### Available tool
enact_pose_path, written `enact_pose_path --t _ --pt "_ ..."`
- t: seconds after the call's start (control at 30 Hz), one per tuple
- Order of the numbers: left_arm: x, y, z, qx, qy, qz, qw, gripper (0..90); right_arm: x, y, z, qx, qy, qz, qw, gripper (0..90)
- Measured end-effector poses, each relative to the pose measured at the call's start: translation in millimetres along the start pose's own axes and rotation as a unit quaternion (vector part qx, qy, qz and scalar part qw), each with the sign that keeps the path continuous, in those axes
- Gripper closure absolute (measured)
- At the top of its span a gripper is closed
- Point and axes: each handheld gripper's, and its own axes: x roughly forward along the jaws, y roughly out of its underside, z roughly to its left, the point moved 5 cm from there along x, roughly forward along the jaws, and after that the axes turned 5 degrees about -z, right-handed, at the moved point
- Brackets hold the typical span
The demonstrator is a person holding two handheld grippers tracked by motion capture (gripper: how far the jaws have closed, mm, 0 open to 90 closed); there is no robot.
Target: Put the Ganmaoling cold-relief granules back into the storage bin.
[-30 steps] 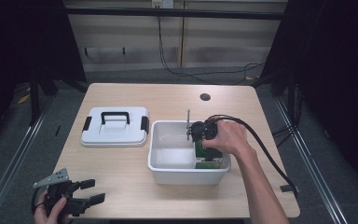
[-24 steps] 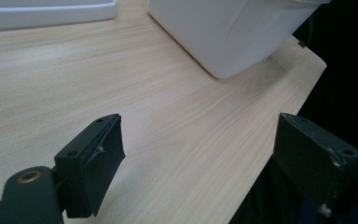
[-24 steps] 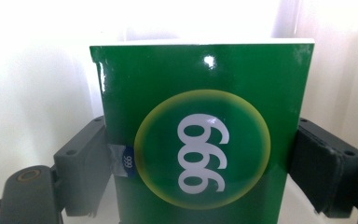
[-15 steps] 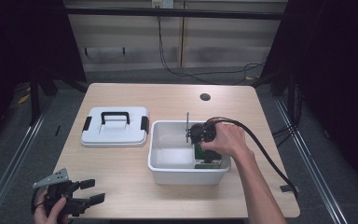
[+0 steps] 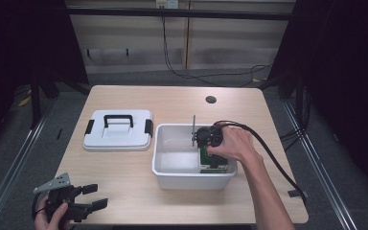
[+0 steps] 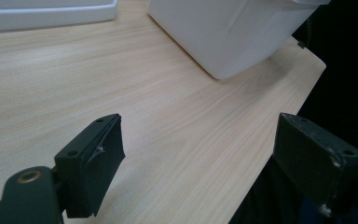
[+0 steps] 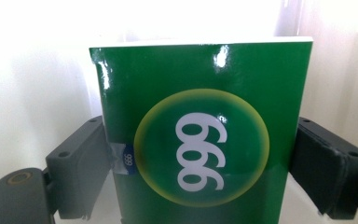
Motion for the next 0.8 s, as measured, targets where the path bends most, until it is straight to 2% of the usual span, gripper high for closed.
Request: enact_pose_path --t 0.2,0.47,0.63,0.7,0.8 --pt "0.2 0.1 -0.2 -0.002 0.000 0.000 1.0000 16.0 -4.8 0.7 2.1 -0.003 -0.007 -0.014 0.9999 12.0" --pt "-0.3 -0.3 -0.6 -0.001 -0.001 -0.002 1.0000 16.0 -18.6 4.4 5.5 0.007 0.008 -0.040 0.9992 9.3" --pt "0.1 -0.1 -0.3 0.001 -0.003 0.001 1.0000 16.0 -27.1 4.9 8.9 0.007 -0.001 -0.050 0.9987 9.5" --pt "-0.2 -0.2 -0.7 -0.001 -0.003 -0.001 1.0000 16.0 -29.0 5.3 9.0 0.009 0.001 -0.051 0.9987 9.4" --pt "-0.2 -0.2 -0.4 -0.001 -0.004 -0.001 1.0000 16.0 -35.1 8.2 9.2 0.014 0.004 -0.069 0.9975 11.0"
